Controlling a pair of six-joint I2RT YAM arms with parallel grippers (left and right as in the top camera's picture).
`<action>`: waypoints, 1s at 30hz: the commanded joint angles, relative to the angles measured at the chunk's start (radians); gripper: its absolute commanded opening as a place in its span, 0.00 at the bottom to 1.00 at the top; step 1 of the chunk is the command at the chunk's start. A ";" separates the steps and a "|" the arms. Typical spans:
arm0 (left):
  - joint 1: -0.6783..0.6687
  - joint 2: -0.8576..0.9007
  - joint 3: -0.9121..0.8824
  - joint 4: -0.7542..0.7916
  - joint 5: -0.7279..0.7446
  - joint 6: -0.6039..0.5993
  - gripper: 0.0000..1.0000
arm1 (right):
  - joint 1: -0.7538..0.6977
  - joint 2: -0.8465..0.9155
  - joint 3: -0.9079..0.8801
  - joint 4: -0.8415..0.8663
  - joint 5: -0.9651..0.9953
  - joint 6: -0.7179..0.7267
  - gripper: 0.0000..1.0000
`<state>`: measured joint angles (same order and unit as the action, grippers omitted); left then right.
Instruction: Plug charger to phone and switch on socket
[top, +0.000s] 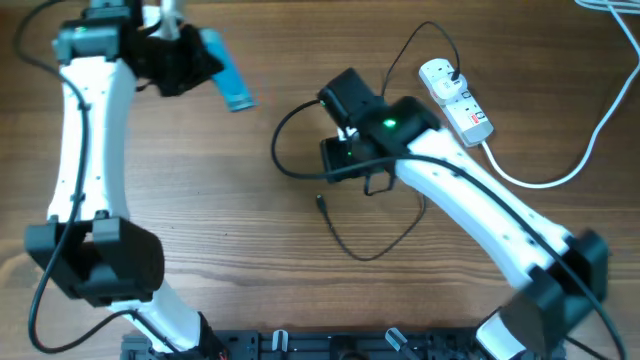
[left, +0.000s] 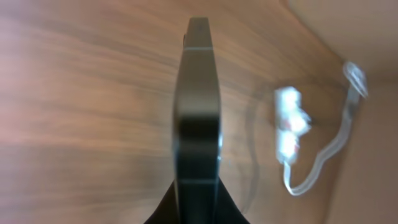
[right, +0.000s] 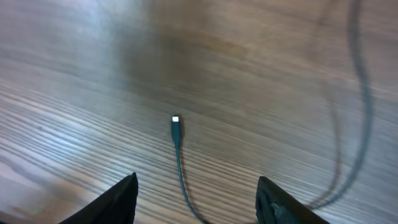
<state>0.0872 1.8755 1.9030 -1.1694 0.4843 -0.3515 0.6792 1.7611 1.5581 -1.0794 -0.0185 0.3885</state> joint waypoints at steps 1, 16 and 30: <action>0.058 0.006 0.001 -0.030 -0.146 -0.084 0.04 | 0.034 0.098 -0.009 0.013 -0.059 -0.060 0.61; 0.121 0.006 0.000 -0.078 -0.145 -0.083 0.04 | 0.116 0.343 -0.053 0.017 -0.069 -0.066 0.46; 0.121 0.006 0.000 -0.077 -0.145 -0.084 0.04 | 0.122 0.343 -0.135 0.149 -0.064 -0.045 0.41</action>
<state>0.2043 1.8847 1.9026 -1.2503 0.3374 -0.4252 0.7963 2.0834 1.4326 -0.9371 -0.0864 0.3355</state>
